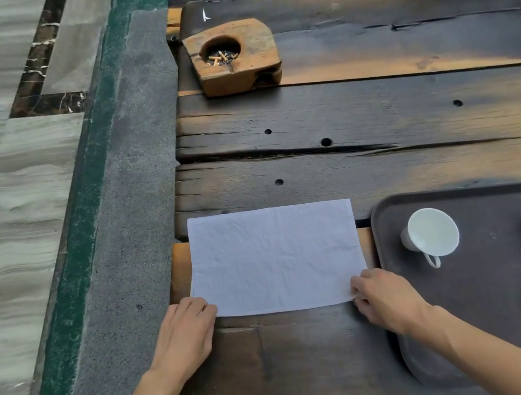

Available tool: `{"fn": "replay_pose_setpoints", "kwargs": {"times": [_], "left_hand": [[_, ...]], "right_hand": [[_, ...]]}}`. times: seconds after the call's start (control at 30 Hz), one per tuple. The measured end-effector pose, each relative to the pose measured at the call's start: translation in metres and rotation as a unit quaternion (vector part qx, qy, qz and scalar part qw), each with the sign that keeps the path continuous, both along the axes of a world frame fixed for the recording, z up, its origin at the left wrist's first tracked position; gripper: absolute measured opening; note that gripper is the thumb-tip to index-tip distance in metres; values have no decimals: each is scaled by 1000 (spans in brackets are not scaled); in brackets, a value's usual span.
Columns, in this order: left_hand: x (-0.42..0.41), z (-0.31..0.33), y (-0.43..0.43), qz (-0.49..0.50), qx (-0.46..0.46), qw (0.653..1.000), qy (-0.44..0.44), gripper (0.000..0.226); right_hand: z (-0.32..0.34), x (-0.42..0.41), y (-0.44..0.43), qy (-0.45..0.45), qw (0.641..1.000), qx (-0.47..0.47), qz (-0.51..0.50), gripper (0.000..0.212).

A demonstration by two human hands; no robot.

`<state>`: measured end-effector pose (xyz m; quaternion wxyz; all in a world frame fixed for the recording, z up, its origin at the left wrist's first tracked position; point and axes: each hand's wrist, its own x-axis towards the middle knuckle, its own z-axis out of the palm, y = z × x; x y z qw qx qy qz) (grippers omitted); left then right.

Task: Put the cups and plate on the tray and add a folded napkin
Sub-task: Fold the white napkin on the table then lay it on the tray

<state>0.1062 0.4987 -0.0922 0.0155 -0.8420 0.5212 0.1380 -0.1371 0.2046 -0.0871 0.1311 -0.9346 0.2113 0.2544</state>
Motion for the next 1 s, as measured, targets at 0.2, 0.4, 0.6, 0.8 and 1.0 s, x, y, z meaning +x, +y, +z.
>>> {"fn": "replay_pose_setpoints", "kwargs": {"times": [0.2,0.4,0.6,0.8,1.0], "left_hand": [[-3,1,1,9,-50,999,-1,79],[-5,3,-3,60,-48,997,4,14],[-3,-10,3,118,-44,991,44,15],[-3,-13,4,129,-21,990,61,18],[-1,-9,1,158,-8,984,78,12]], "right_hand": [[3,8,1,7,1000,7,-16,36],[5,15,1,47,999,13,-19,15],[9,17,5,60,997,19,-37,10],[8,17,9,57,997,19,-58,12],[5,13,11,50,995,20,-81,10]]}}
